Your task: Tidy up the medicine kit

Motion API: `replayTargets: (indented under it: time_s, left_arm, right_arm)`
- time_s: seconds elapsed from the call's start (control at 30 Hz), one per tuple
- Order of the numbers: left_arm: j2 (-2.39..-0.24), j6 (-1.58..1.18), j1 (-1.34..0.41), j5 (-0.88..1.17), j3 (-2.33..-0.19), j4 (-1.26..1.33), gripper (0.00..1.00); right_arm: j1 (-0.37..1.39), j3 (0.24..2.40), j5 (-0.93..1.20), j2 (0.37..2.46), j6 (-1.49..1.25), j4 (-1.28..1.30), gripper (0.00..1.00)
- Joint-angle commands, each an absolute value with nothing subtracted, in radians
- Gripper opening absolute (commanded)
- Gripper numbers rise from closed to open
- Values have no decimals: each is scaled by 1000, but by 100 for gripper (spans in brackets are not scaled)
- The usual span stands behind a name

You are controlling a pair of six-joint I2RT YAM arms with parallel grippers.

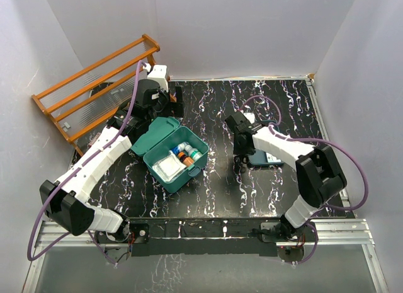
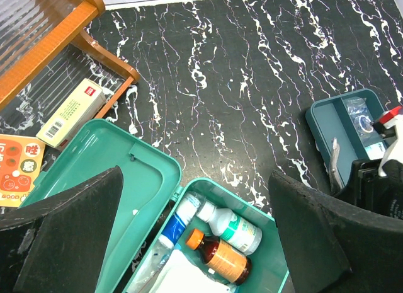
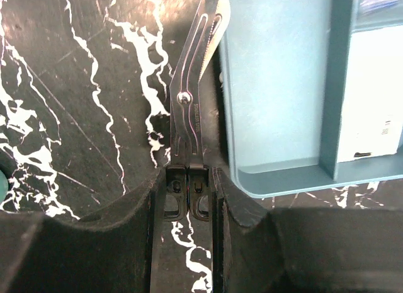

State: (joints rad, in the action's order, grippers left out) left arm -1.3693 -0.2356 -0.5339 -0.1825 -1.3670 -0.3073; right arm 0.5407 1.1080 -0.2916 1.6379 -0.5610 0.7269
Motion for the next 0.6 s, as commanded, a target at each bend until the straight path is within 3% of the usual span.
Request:
replayTargets:
  time_s: [0.0,0.17,0.37,0.57]
  left_arm:
    - [-1364,-235,-540,-184,-1385,-302,99]
    - [-1364,-235,-540,-181,-1389,-301,99]
    - [-1364,-235,-539,-180,-1391,-298,99]
    - [-1364,-232,-540,-184,-1394,-301,99]
  right_arm:
    - [534,1162,-421,1576,-530,704,14]
    - [466,1156,-428,1556,-481,692,14]
    - [302,1123,-249,1563,-403,627,13]
    - [267,1124,-158,1624,-321,580,13]
